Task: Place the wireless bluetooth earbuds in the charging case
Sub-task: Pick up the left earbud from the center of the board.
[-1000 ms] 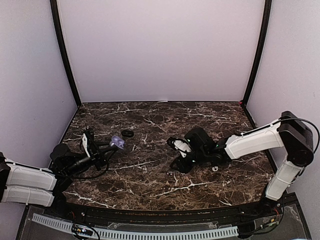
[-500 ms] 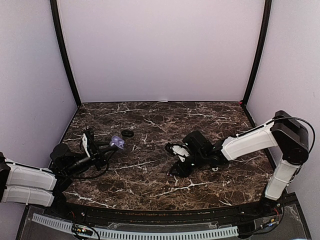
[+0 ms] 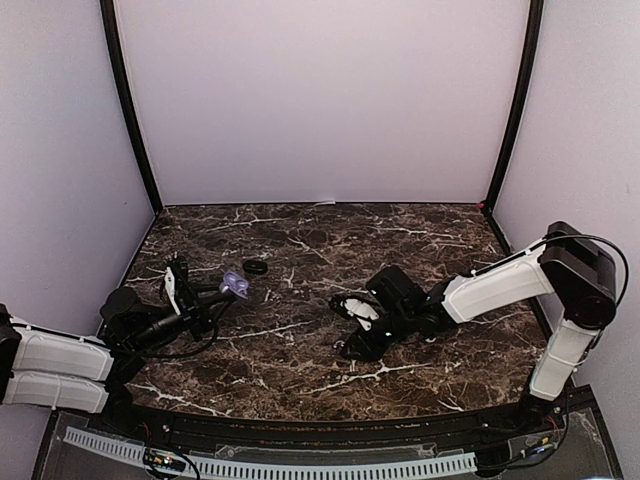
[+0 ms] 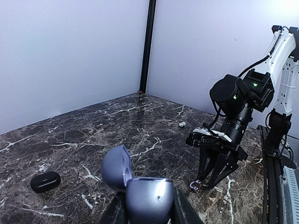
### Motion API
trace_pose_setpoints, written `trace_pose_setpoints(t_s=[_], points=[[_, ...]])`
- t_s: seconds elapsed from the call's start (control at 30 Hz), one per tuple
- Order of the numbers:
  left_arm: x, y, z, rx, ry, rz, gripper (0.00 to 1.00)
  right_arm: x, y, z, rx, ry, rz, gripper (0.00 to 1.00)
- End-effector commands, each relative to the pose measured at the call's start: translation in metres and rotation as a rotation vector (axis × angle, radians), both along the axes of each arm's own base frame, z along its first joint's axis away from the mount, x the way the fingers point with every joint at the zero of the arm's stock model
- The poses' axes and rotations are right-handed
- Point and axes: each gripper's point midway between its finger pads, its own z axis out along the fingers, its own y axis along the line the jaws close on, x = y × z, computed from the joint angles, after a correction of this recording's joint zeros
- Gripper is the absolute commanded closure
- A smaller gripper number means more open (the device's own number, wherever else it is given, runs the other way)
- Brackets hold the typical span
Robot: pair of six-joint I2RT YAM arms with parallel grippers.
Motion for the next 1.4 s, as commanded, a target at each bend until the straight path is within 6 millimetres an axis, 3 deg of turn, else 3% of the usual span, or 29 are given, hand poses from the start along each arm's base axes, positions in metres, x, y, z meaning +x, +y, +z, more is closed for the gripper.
trace_pose_setpoints(t_s=[0.0, 0.2, 0.3, 0.53, 0.7, 1.37], points=[[-0.001, 0.000, 0.002, 0.000, -0.014, -0.006, 0.81, -0.009, 0.006, -0.001, 0.023, 0.011, 0.051, 0.67], [-0.001, 0.001, 0.001, 0.003, -0.014, -0.003, 0.81, -0.003, 0.010, 0.006, 0.043, -0.014, 0.036, 0.66], [-0.001, 0.001, 0.001, 0.003, -0.015, -0.003, 0.81, 0.008, 0.008, 0.016, 0.067, -0.035, -0.007, 0.62], [-0.001, 0.001, 0.001, 0.003, -0.013, -0.003, 0.81, 0.025, 0.008, 0.025, 0.098, -0.026, -0.068, 0.62], [-0.001, 0.001, 0.000, 0.005, -0.013, -0.001, 0.81, 0.032, 0.008, 0.012, 0.048, -0.019, -0.080, 0.63], [-0.001, 0.001, 0.000, 0.007, -0.014, -0.001, 0.81, 0.015, 0.009, -0.013, -0.003, 0.047, -0.010, 0.66]])
